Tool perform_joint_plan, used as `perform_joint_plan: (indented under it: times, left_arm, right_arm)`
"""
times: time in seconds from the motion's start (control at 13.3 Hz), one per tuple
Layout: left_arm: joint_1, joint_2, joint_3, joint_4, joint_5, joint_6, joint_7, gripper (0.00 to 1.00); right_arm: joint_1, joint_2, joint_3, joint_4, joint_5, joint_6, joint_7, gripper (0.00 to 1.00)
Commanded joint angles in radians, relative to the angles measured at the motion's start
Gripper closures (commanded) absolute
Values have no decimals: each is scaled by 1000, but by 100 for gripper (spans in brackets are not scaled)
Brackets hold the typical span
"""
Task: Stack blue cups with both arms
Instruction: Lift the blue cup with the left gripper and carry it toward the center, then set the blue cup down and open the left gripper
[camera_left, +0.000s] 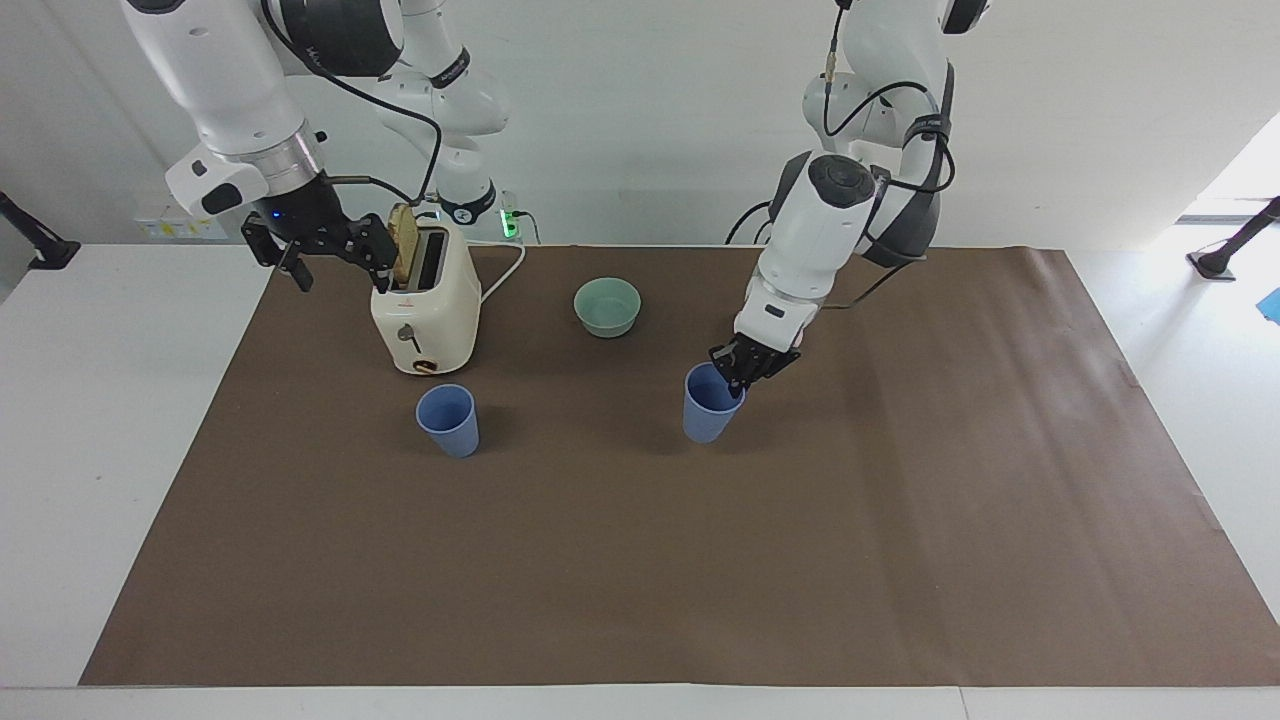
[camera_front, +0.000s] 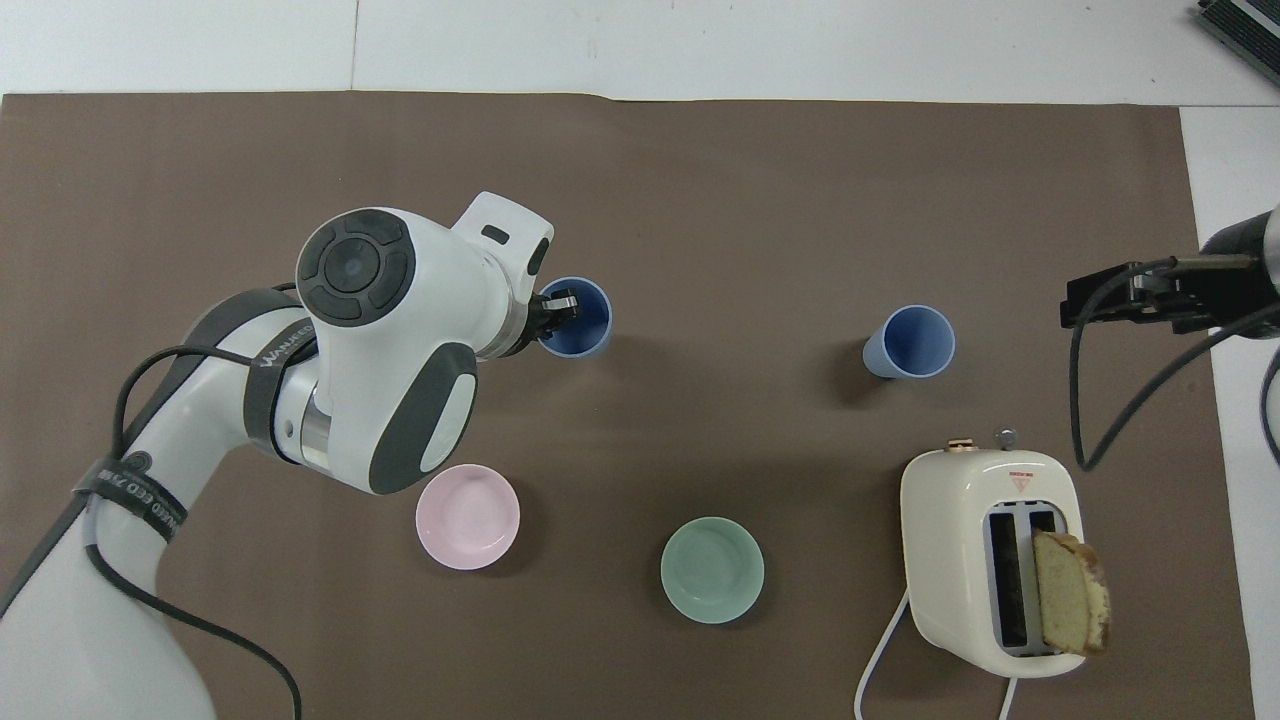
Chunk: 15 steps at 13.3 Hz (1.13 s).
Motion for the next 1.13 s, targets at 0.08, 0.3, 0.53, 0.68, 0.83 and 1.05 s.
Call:
perform_joint_plan:
  times: [0.08,0.3,0.53,0.68,0.83,1.05]
  left_arm:
    - [-57,55,21,13,43,68,-42,100]
    - [-101,90,20,11,48,92,-68,100]
    - [-109,119,21,13,89,111,-86,100]
    - [-106,121,21,27,97,111,-98,100]
    - [-106,122,22,38,100,94,-98,9]
    - [-85,64,37,56,120,12,-91,0]
  right_arm:
    - [-13,-12,8,-11,18,1,13,0]
    - [-13,-12,8,-11,18,1,13,0]
    - [-13,-14,8,-11,18,1,13,0]
    - [-13,-12,8,-11,18,1,13,0]
    - [-13,-12,8,-11,18,1,13,0]
    - [-13,-14,8,-11,18,-2,13,0]
